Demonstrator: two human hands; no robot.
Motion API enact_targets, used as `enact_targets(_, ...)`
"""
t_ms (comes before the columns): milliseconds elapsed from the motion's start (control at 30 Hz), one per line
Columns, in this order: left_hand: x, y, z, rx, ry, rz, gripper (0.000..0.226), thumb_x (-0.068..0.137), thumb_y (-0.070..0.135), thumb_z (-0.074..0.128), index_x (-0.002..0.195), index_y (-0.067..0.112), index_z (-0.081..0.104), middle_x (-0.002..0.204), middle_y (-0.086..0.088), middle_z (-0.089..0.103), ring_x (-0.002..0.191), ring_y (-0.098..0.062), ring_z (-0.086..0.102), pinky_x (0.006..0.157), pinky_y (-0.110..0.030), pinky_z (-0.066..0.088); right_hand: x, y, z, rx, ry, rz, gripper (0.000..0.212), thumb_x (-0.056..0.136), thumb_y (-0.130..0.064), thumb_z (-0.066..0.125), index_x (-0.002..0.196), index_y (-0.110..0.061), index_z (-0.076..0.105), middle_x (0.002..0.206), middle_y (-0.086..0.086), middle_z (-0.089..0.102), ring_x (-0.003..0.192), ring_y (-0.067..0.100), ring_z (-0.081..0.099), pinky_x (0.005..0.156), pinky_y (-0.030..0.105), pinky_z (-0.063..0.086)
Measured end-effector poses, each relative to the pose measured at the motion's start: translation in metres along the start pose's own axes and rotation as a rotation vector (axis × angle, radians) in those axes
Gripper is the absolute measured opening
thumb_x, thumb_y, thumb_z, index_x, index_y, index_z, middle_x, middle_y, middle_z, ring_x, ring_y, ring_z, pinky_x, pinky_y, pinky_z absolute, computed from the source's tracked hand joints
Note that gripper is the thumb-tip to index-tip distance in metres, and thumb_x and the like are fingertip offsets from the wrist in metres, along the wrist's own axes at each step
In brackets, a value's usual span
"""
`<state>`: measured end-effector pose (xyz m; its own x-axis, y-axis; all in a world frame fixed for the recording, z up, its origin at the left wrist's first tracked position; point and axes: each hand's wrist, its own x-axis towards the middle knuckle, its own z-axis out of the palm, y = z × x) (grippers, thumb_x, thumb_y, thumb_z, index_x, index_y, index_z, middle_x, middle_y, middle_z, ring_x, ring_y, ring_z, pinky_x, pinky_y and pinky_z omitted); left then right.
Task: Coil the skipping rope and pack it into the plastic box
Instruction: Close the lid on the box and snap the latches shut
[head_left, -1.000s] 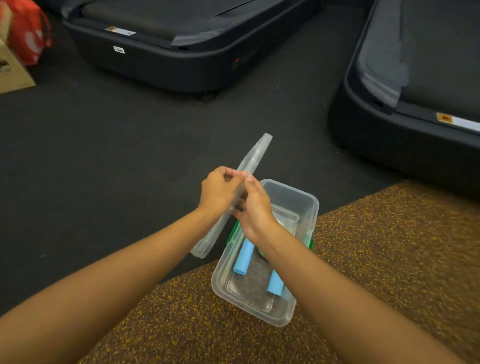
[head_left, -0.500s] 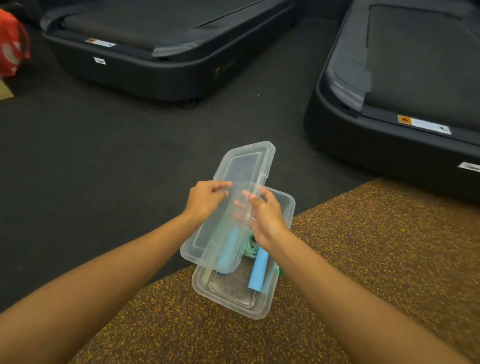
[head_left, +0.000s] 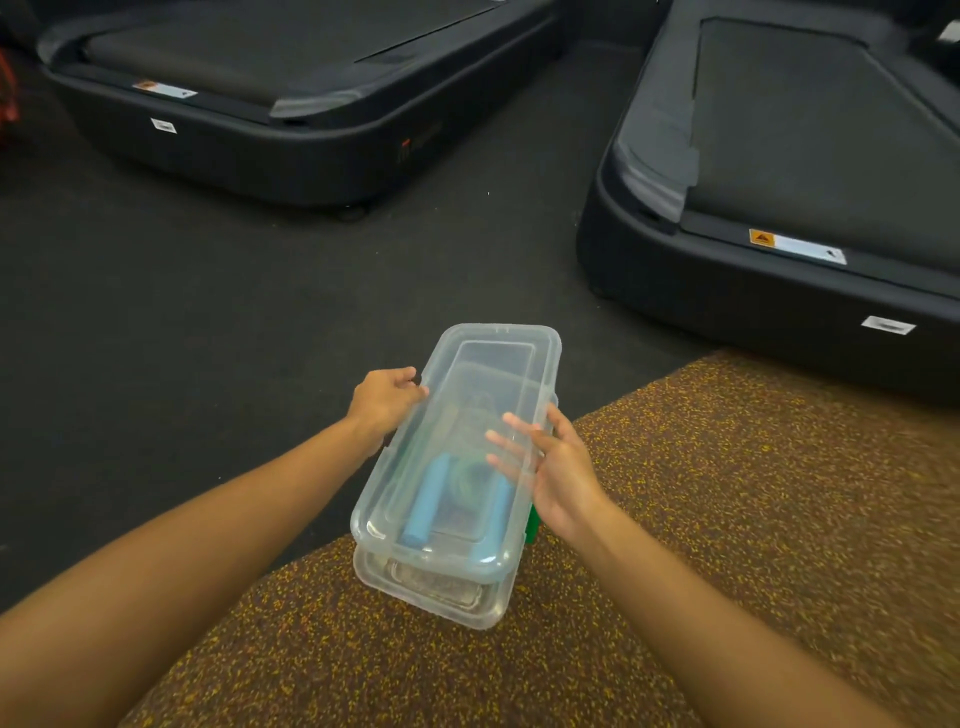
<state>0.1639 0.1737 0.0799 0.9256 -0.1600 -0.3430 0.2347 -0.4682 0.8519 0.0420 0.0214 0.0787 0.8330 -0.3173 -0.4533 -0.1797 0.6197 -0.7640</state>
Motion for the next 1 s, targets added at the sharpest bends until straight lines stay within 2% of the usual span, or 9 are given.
enact_targets(67, 0.002, 0.000, -0.002, -0.007, -0.008, -0.037, 0.041, 0.084, 0.013, 0.064, 0.123, 0.005, 0.057, 0.126, -0.010, 0.060, 0.112, -0.023, 0.056, 0.099, -0.037, 0.044, -0.002, 0.004, -0.005, 0.006, 0.001, 0.004, 0.044, 0.093, -0.004, 0.046, 0.134, -0.019, 0.041, 0.124, 0.014, 0.060, 0.103, 0.033, 0.065, 0.071, 0.039, 0.060)
enact_targets(167, 0.001, 0.001, -0.001, -0.057, -0.054, -0.064, 0.030, 0.084, 0.008, 0.063, 0.114, 0.007, 0.063, 0.110, -0.006, 0.063, 0.099, -0.020, 0.058, 0.084, -0.032, 0.048, -0.003, 0.011, -0.009, -0.029, 0.034, -0.037, 0.043, 0.094, -0.005, 0.045, 0.134, -0.020, 0.041, 0.125, 0.017, 0.060, 0.101, 0.031, 0.065, 0.070, 0.037, 0.061)
enact_targets(267, 0.001, 0.000, 0.001, -0.100, -0.086, -0.064, 0.034, 0.083, 0.004, 0.063, 0.116, 0.009, 0.062, 0.110, -0.008, 0.064, 0.101, -0.024, 0.061, 0.087, -0.038, 0.052, -0.006, 0.020, -0.009, -0.181, 0.097, -0.117, 0.034, 0.097, -0.014, 0.042, 0.128, -0.025, 0.048, 0.122, 0.009, 0.063, 0.106, 0.027, 0.064, 0.085, 0.044, 0.056)
enact_targets(367, 0.001, -0.003, 0.002, -0.056, -0.076, -0.030, 0.035, 0.081, 0.001, 0.063, 0.115, 0.011, 0.063, 0.110, -0.011, 0.064, 0.104, -0.026, 0.062, 0.090, -0.042, 0.053, -0.010, 0.031, -0.010, -0.522, 0.206, -0.203, 0.038, 0.095, -0.029, 0.035, 0.132, -0.038, 0.043, 0.128, -0.001, 0.054, 0.119, 0.023, 0.053, 0.099, 0.046, 0.046)
enact_targets(433, 0.001, -0.007, 0.004, -0.017, -0.049, -0.013, 0.035, 0.080, 0.001, 0.064, 0.113, 0.011, 0.065, 0.106, -0.009, 0.065, 0.101, -0.024, 0.062, 0.091, -0.041, 0.052, -0.013, 0.032, -0.011, -0.761, 0.252, -0.195, 0.046, 0.096, -0.027, 0.032, 0.142, -0.031, 0.030, 0.131, 0.004, 0.041, 0.126, 0.024, 0.036, 0.110, 0.044, 0.032)
enact_targets(533, 0.000, -0.012, 0.007, 0.017, 0.002, -0.008, 0.033, 0.080, 0.002, 0.065, 0.112, 0.009, 0.066, 0.102, -0.007, 0.066, 0.093, -0.020, 0.061, 0.093, -0.038, 0.051, -0.016, 0.032, -0.016, -0.937, 0.239, -0.163, 0.050, 0.098, -0.016, 0.030, 0.147, -0.021, 0.017, 0.125, 0.010, 0.033, 0.118, 0.024, 0.026, 0.108, 0.035, 0.024)
enact_targets(767, -0.004, -0.021, 0.011, 0.085, 0.030, -0.044, 0.025, 0.082, 0.004, 0.066, 0.107, 0.004, 0.067, 0.102, -0.010, 0.065, 0.093, -0.023, 0.061, 0.090, -0.037, 0.050, -0.004, 0.035, -0.014, -1.077, 0.252, -0.072, 0.049, 0.093, -0.009, 0.041, 0.140, -0.006, 0.030, 0.125, 0.015, 0.034, 0.120, 0.033, 0.039, 0.109, 0.040, 0.032)
enact_targets(900, -0.003, -0.022, 0.011, 0.126, 0.014, -0.038, 0.026, 0.082, 0.002, 0.065, 0.108, 0.003, 0.066, 0.099, -0.009, 0.063, 0.091, -0.022, 0.059, 0.091, -0.037, 0.049, -0.001, 0.037, -0.013, -1.083, 0.267, -0.041, 0.040, 0.092, -0.007, 0.042, 0.132, -0.004, 0.042, 0.126, 0.016, 0.035, 0.122, 0.032, 0.039, 0.111, 0.037, 0.030)
enact_targets(1000, -0.001, -0.022, 0.012, 0.175, 0.019, -0.013, 0.027, 0.082, 0.002, 0.064, 0.109, 0.003, 0.066, 0.096, -0.007, 0.061, 0.093, -0.022, 0.059, 0.088, -0.032, 0.046, -0.001, 0.039, -0.013, -1.088, 0.283, -0.034, 0.040, 0.093, -0.007, 0.042, 0.132, -0.003, 0.042, 0.128, 0.017, 0.035, 0.123, 0.032, 0.039, 0.111, 0.037, 0.030)
